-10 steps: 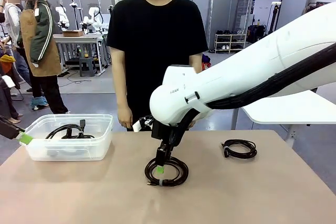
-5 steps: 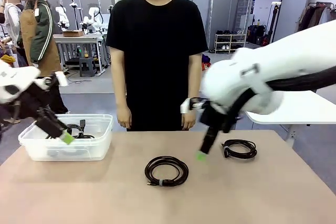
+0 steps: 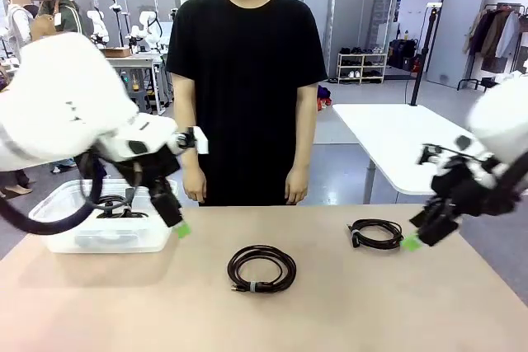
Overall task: Organize and store the cables.
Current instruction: Place the USB Extension Cable into the Organizing box.
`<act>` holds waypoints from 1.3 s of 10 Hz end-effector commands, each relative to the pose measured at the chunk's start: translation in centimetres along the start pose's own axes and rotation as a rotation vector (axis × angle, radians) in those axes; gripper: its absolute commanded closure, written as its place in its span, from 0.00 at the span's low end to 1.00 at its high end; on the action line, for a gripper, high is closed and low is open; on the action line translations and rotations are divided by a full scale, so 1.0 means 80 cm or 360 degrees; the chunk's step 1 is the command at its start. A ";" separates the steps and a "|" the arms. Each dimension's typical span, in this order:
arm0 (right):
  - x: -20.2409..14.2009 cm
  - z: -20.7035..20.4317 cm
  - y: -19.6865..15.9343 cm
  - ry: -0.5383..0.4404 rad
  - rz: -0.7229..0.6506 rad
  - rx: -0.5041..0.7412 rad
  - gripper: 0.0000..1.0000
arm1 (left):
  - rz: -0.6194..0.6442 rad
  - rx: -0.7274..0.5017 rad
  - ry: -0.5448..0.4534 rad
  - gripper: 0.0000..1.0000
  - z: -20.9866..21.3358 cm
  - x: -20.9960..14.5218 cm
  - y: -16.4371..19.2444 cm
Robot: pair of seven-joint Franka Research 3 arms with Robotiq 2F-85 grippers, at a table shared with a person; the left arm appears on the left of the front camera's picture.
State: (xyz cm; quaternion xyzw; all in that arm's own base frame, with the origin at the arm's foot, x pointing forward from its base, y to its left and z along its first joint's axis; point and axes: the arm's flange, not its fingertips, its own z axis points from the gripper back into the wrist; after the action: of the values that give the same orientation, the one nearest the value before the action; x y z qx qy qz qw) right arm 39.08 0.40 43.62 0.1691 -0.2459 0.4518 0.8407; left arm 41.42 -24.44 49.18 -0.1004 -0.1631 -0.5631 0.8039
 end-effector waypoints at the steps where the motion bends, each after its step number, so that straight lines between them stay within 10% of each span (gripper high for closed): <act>1: -0.043 0.016 -0.001 -0.0200 0.0050 -0.0020 0.00 | -0.0129 0.0037 0.0120 0.00 -0.022 0.041 0.016; 13: -0.163 0.038 0.030 -0.0656 0.0150 -0.0115 0.00 | -0.0517 -0.0274 0.0524 0.00 -0.222 0.134 -0.013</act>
State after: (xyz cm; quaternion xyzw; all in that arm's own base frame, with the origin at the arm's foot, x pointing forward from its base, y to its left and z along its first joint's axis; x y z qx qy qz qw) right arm 36.13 -12.44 42.52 0.2258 -0.4222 0.4246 0.7684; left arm 46.00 -40.22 35.76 -0.0528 -0.0051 -0.7053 0.7069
